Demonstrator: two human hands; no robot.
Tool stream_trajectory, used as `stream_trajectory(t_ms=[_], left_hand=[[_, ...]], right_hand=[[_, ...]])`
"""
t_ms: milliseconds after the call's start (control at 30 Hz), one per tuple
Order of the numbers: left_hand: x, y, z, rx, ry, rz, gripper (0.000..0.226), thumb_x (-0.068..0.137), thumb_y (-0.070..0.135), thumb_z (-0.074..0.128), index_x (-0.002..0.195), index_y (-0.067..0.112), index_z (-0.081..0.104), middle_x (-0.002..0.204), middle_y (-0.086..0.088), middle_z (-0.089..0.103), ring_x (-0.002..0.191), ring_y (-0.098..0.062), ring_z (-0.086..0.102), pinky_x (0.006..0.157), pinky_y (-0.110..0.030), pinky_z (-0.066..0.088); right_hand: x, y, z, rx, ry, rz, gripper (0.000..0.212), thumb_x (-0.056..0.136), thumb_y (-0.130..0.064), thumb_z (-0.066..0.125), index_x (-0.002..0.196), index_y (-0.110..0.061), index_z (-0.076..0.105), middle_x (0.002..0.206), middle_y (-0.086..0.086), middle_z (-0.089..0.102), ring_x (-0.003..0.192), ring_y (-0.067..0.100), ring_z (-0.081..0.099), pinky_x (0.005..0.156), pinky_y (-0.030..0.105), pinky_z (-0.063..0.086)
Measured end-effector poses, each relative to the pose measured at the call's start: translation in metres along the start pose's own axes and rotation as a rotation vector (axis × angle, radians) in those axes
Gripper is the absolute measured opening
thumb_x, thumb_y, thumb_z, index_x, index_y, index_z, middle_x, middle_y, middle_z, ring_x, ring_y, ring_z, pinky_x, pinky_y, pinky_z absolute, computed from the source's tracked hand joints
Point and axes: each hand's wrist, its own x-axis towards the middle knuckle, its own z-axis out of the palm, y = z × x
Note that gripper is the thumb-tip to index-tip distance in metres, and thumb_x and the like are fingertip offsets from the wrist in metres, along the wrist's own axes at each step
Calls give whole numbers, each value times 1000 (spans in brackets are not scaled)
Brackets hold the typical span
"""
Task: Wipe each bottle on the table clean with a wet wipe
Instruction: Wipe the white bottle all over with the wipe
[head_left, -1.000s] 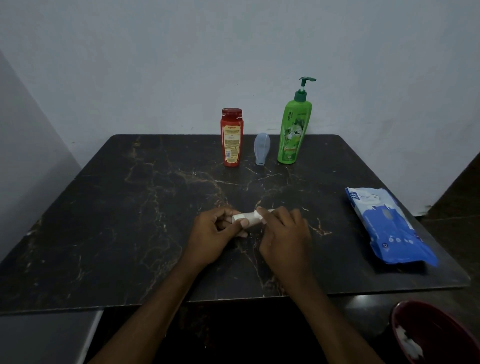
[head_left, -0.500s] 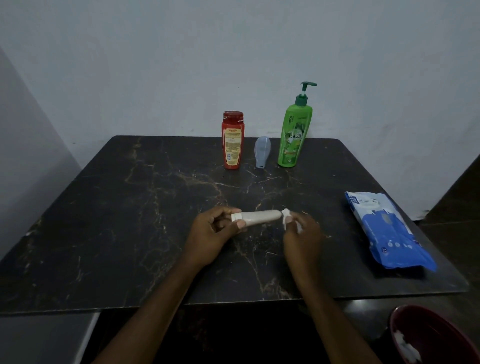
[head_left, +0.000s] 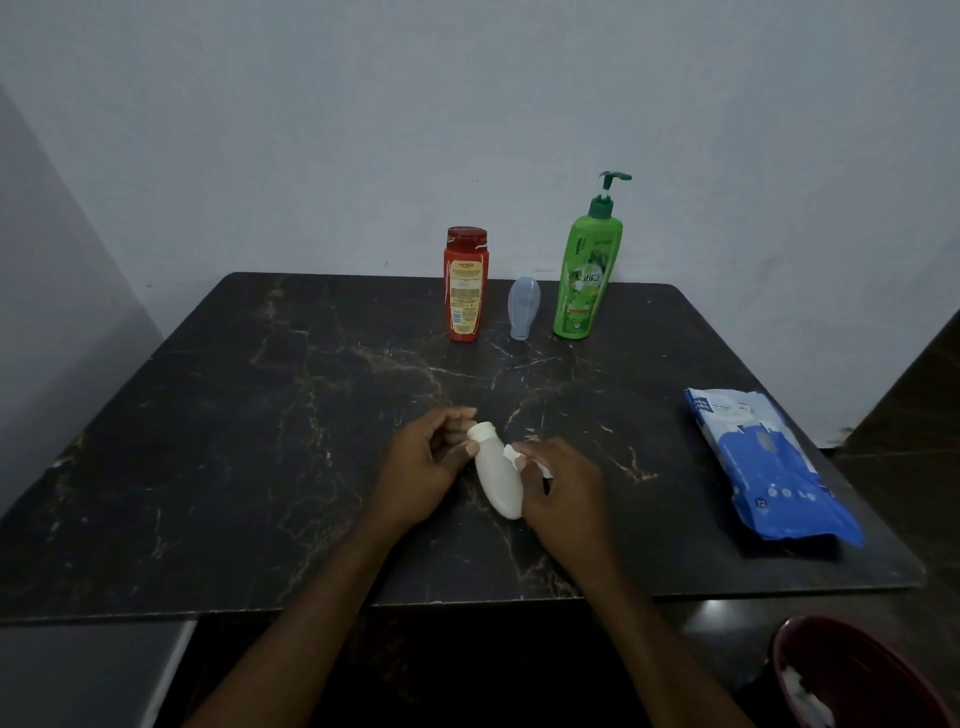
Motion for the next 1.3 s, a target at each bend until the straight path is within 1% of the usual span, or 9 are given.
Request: stream_trajectory(t_ms=[200,300,400,500,633,800,1067,1200,1300], left_hand=[[2,-12,7,216,78,113,7,91,13,73,96,17,69,93,10,70,88,-3,65,75,-14,50],[0,-11,9,237,63,171,4,93,22,72,94,18,70,92,11,68,87,-6,65,74,-19,50],[-4,-9,11,266,-4,202,31,89,50,70,106,24,71,98,13,66,91,-5,63,75,-19,50],[-5,-10,14,430,-117,199,62,79,66,70,126,27,64,113,11,58,106,-7,54,88,-25,47],[-5,-8,14,568,-177,196,67,81,49,63,144,29,53,118,6,51,112,-13,40,98,-39,43],[-6,-7,13,594,-172,204,62,80,37,54,141,26,52,119,8,48,111,-14,40,94,-44,46],[-6,-10,22,754,-182,265,43,99,52,48,128,21,53,121,2,45,112,-14,38,95,-38,42],[-5,-9,21,725,-177,326,40,95,48,55,120,17,55,116,1,46,107,-14,38,92,-37,43],[-8,-5,21,729,-164,397,36,91,43,60,117,18,54,115,2,46,103,-11,36,89,-32,40]], right_hand=[[-1,0,4,-12,-45,-60,13,91,-13,65,99,-16,74,94,-3,70,84,6,63,77,16,47],[0,-1,4,32,-42,-49,13,90,-13,65,98,-17,75,93,-5,72,85,7,65,78,20,50],[1,0,2,82,1,21,12,90,-14,67,97,-19,75,93,-10,73,87,2,66,79,14,49],[4,3,-2,96,79,150,12,90,-18,68,99,-22,75,91,-12,70,86,-2,63,75,14,49],[7,7,-8,181,135,264,13,89,-22,69,99,-30,75,91,-14,67,86,-2,63,75,18,50],[7,4,-11,207,134,264,16,89,-24,69,101,-32,75,94,-14,69,88,-1,64,78,21,52],[-1,0,-7,-56,13,-88,18,92,-8,65,105,-17,73,91,-10,55,78,0,54,71,5,40],[10,-9,-2,-270,-44,-100,13,95,-15,57,96,-13,70,91,-4,50,71,12,52,62,24,43],[41,-22,-10,-368,-241,86,19,97,-20,50,97,-7,64,95,6,56,87,24,61,71,33,45]])
